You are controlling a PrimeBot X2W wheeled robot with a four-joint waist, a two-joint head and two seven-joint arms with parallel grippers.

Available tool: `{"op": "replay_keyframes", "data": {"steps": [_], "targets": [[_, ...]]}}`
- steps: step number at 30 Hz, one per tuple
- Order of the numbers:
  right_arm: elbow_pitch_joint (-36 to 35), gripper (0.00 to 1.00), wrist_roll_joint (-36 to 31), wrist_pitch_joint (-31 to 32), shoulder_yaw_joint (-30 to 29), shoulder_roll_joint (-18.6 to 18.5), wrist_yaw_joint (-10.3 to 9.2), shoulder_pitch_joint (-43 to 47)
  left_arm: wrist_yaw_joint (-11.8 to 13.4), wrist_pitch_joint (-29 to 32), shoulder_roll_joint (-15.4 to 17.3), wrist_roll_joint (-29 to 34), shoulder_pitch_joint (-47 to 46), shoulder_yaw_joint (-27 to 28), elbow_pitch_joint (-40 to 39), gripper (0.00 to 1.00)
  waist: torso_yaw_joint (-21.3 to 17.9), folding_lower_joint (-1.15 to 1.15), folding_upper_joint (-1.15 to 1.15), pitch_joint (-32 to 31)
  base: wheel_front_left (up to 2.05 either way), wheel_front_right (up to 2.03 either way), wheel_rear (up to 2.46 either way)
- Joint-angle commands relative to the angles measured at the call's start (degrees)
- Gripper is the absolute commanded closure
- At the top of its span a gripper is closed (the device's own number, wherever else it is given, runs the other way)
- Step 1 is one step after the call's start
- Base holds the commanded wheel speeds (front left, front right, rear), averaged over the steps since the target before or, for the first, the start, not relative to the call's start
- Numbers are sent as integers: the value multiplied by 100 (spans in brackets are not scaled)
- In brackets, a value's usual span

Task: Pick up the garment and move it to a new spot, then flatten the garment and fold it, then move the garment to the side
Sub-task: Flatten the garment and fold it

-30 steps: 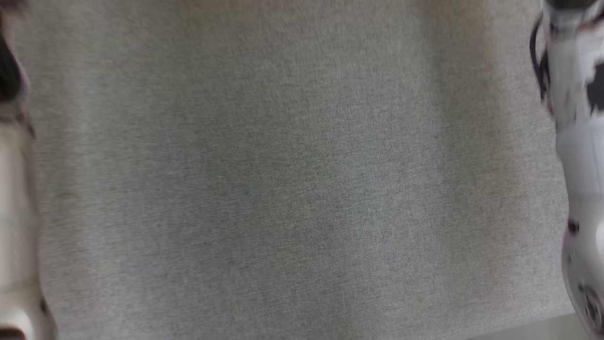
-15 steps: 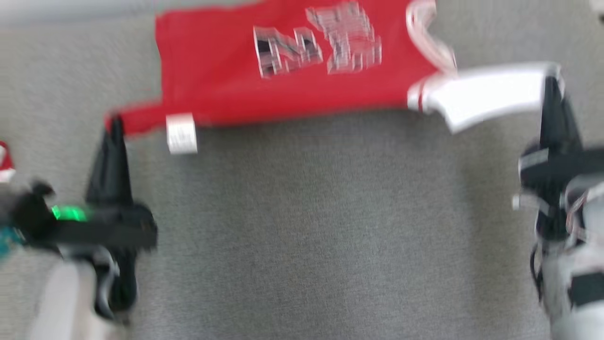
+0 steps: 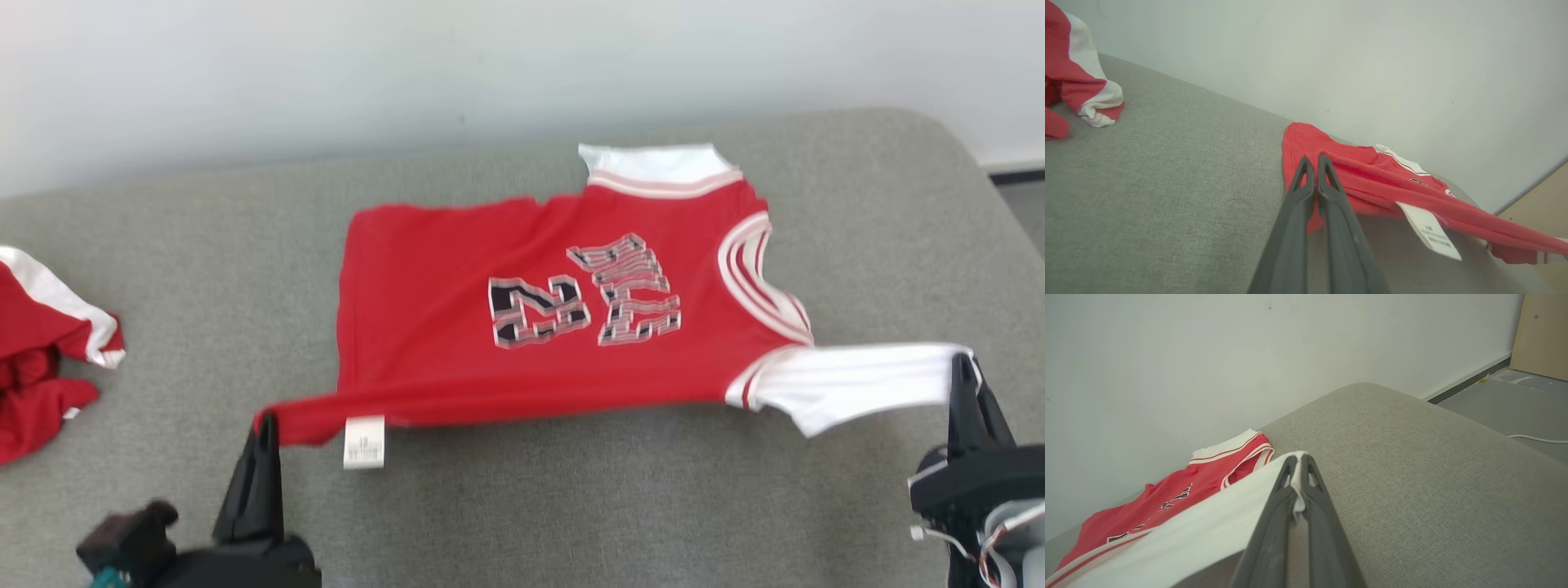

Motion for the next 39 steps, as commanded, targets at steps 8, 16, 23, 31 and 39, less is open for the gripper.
{"op": "replay_keyframes", "data": {"steps": [8,16,23,31,39], "targets": [[38,100,-80,261,-47,-30,-20,610,29,-18,-68,335,686,226,15,100,84,2,1,-473,0,0,0],[44,100,-605,525,-148,-37,-21,1003,211,-18,-115,606,1212,304,54,100,150,2,1,-642,0,0,0],[-44,100,-779,944,-114,-34,-21,1275,279,-18,-129,790,1511,168,113,100,223,2,1,-707,0,0,0],[-403,100,-1240,2029,54,-25,-19,1647,302,95,-27,1128,1495,-178,399,100,291,2,1,-712,0,0,0],[-873,100,-1673,3030,213,-22,-17,1907,336,222,62,1259,1590,-363,550,100,331,2,1,-720,0,0,0]]}}
